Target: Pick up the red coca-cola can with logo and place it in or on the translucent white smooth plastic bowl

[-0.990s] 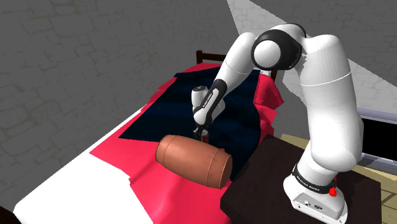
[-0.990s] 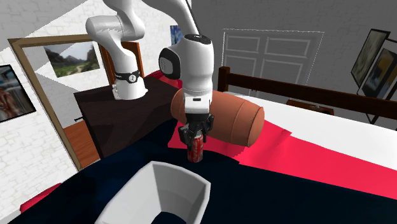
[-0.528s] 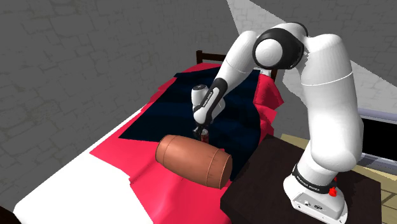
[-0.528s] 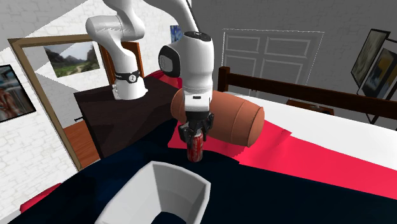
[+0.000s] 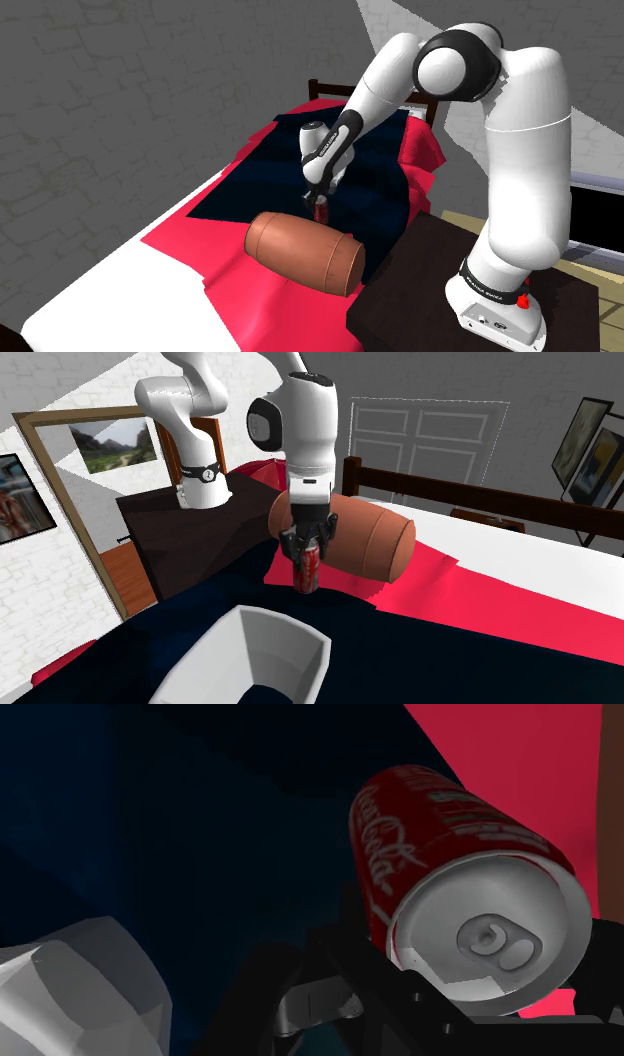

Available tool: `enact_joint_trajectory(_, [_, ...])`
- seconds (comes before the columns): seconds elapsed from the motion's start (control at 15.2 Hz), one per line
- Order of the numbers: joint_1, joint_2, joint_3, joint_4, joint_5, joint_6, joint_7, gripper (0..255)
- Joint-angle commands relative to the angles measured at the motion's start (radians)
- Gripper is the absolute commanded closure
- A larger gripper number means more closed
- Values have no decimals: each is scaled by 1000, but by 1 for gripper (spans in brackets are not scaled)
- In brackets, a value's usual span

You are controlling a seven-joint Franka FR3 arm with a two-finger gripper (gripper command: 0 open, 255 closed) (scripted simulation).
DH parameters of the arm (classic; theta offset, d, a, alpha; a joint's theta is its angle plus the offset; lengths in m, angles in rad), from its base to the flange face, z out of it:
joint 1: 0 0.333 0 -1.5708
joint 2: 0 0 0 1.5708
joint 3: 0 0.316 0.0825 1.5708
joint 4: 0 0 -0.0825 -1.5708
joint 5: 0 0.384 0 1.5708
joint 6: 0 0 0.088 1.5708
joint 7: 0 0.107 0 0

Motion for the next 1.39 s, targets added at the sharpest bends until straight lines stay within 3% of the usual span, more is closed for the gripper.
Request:
enact_joint_trajectory(0.0, [-2,-24,1,-2,2,-23,-3,255])
enact_joint_trajectory(1.32, [-5,-231,6,28,14,-258,-15,255])
